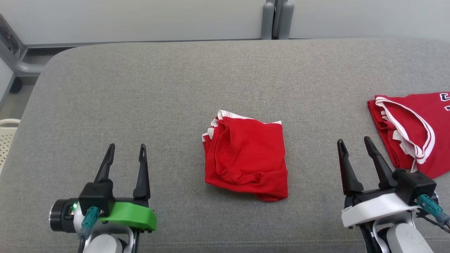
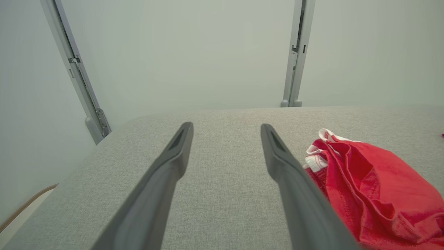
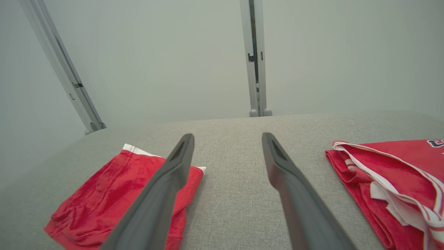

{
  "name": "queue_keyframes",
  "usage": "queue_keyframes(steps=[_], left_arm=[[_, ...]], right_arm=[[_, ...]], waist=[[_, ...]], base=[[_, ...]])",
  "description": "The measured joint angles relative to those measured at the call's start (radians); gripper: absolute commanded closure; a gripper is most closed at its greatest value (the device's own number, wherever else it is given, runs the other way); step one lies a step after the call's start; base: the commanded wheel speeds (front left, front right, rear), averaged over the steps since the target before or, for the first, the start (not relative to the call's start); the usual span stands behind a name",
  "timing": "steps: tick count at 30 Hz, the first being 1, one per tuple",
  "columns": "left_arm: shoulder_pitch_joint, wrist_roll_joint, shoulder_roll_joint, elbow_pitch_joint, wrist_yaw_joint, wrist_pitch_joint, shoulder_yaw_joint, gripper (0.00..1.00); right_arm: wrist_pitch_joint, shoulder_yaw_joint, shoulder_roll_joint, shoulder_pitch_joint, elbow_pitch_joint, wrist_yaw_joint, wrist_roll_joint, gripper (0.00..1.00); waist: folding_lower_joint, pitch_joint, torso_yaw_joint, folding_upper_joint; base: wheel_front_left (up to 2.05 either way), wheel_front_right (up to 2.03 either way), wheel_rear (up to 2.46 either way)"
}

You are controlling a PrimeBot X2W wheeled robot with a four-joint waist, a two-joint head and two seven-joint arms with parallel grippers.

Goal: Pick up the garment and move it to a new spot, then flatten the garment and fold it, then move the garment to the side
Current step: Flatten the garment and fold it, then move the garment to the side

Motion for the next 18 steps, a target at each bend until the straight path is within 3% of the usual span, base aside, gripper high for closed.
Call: queue_keyframes(steps=[18], left_arm=[[0.056,0.006,0.022,-0.007,0.016,0.009,-0.023,0.0]], right_arm=[[0.04,-0.069,0.039,0.123,0.002,0.0,-0.01,0.0]], waist=[[0.0,-0.091,0.003,0.0]], base=[[0.0,0.0,0.0]])
